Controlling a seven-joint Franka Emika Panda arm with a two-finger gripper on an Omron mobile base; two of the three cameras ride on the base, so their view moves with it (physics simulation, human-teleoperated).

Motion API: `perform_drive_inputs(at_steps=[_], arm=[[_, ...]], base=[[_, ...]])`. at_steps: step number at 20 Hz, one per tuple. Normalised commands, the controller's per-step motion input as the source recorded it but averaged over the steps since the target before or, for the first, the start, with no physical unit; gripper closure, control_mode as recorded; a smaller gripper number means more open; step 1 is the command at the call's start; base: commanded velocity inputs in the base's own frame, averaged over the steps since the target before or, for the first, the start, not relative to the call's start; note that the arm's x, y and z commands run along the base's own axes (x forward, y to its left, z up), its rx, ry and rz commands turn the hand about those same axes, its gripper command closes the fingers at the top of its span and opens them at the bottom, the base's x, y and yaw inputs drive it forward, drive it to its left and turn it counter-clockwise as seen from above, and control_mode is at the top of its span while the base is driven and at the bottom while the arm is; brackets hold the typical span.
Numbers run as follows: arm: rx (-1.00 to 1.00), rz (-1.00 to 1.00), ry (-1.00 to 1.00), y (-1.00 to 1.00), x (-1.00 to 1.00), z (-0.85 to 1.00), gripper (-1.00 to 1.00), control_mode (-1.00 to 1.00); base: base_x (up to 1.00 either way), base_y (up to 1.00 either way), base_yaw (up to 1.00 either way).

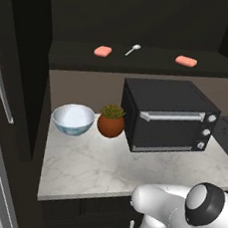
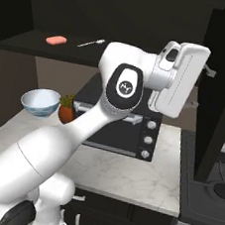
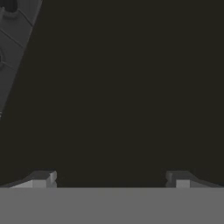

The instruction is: Pick the bar soap and bar soap from the cabinet and place them on the counter.

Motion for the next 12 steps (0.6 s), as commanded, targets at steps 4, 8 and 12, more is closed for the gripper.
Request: perform_drive_inputs(at_steps=[4,8,12], arm=[[0.00,0.05,-0.02,-0.01,-0.01,-0.03,-1.00,-1.00],[0.00,0.05,-0.15,0.00,-0.21,0.00,-1.00,-1.00],[0.06,0.07,-0.13,0.01,-0.17,0.04,-1.00,-1.00]], base=[[0.00,0.00,0.00],[0.00,0.00,0.00],[0.00,0.00,0.00]])
